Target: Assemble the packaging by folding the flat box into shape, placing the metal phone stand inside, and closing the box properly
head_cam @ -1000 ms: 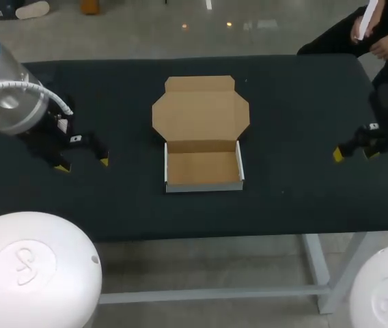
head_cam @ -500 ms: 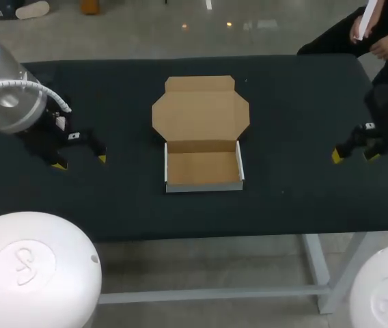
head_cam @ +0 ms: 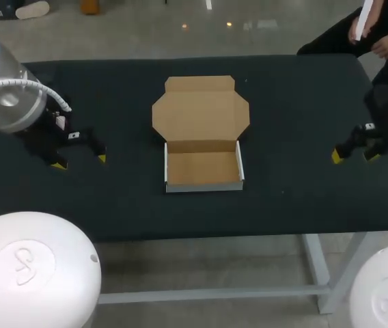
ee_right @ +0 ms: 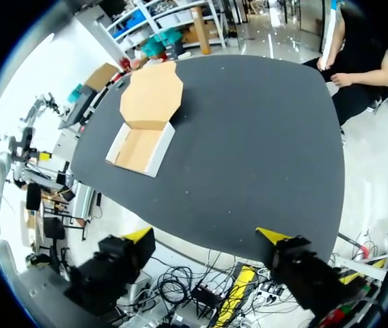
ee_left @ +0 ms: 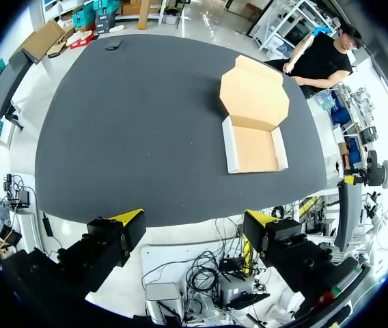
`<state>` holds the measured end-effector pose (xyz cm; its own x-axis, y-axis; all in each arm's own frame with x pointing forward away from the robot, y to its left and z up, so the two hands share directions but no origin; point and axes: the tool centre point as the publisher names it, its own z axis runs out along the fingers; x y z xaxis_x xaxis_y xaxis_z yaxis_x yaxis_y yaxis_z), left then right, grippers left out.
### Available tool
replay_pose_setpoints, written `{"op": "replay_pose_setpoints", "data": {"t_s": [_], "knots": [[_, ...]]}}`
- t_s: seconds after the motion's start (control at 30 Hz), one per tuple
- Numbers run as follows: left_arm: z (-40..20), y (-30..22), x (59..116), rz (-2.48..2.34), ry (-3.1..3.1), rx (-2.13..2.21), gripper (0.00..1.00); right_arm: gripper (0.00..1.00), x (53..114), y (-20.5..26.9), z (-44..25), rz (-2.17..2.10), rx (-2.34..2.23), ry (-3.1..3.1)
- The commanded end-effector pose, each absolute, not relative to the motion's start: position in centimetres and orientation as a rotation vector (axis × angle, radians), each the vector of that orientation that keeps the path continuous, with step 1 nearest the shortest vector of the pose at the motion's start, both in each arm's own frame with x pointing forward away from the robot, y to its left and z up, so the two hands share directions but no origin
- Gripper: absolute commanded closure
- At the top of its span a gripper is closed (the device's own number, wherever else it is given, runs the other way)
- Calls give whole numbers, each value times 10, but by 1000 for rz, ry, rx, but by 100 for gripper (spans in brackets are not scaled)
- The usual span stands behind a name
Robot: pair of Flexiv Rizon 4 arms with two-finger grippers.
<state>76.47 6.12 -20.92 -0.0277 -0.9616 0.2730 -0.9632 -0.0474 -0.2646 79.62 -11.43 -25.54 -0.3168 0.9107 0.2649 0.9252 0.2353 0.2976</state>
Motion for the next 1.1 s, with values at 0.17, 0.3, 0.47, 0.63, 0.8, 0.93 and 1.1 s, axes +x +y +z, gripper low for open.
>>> {"op": "replay_pose_setpoints", "data": {"t_s": [0.17,0.3,0.47,0.63,0.8,0.93,1.1], "knots": [[-209,60,764,601,-2167,2194,0,0,796,-115,-253,-626,-1812,-2439],[-209,60,764,601,-2167,2194,0,0,796,-115,-253,-626,-1812,-2439],[-209,60,764,601,-2167,2194,0,0,796,-115,-253,-626,-1812,-2439],[-209,60,764,601,-2167,2194,0,0,796,-115,-253,-626,-1812,-2439],[-209,60,764,601,-2167,2194,0,0,796,-115,-253,-626,-1812,-2439],[-209,60,764,601,-2167,2194,0,0,796,-115,-253,-626,-1812,-2439],[-209,65,766,574,-2168,2244,0,0,796,-115,-253,-626,-1812,-2439]]}}
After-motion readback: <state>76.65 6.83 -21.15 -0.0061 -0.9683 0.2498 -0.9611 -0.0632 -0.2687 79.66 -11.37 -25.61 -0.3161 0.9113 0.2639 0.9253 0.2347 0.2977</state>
